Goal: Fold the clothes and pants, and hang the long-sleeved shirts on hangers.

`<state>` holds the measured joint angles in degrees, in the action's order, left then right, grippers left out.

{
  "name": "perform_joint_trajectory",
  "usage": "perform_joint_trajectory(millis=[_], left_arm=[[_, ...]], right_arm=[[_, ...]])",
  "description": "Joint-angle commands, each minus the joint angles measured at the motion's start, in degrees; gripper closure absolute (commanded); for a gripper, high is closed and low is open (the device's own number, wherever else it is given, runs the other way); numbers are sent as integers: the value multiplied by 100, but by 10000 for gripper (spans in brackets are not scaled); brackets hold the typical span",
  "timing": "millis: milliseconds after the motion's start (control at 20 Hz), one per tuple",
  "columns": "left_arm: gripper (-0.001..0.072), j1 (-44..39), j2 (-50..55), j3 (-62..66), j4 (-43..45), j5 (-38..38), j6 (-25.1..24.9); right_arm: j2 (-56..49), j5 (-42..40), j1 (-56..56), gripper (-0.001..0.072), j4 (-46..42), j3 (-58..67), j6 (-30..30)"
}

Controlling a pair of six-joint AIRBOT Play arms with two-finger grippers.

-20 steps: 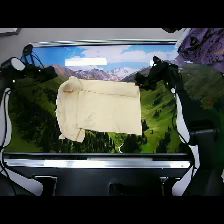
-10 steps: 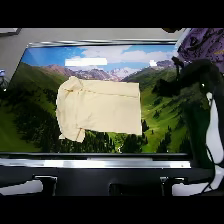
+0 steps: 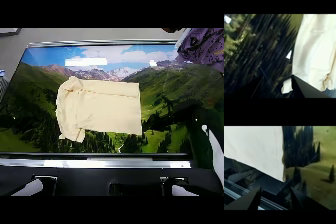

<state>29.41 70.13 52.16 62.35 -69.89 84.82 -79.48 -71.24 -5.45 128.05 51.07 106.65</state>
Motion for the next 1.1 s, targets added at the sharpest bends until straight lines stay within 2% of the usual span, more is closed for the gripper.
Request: perform_joint_trajectory(millis=[0, 250, 350, 450, 500, 650, 850, 1050], left_arm=[[322, 13, -50, -155, -4, 48, -2], [322, 15, -50, -155, -4, 33, 0], [322, 15, -50, -155, -4, 33, 0], [322, 20, -50, -160, -2, -125, 2], [322, 22, -61, -219, -31, -96, -4], [321, 22, -66, -531, -407, 289, -522], [321, 13, -61, -1285, -1591, 741, -1456], [322, -136, -33, -1731, -1845, 911, -1742]], right_arm=[[4, 673, 417, 279, 57, -562, 66], [-400, 1180, 1038, 281, 396, -579, 44], [-505, 1333, 1147, 310, 503, -579, 46], [-490, 1502, 1128, 612, 479, -573, -13], [-457, 1543, 1123, 685, 459, -564, -59], [-146, 1585, 1123, 685, 382, -555, -149], [400, 1480, 1126, 686, 170, -555, -356], [772, 1432, 1126, 686, 68, -555, -527]])
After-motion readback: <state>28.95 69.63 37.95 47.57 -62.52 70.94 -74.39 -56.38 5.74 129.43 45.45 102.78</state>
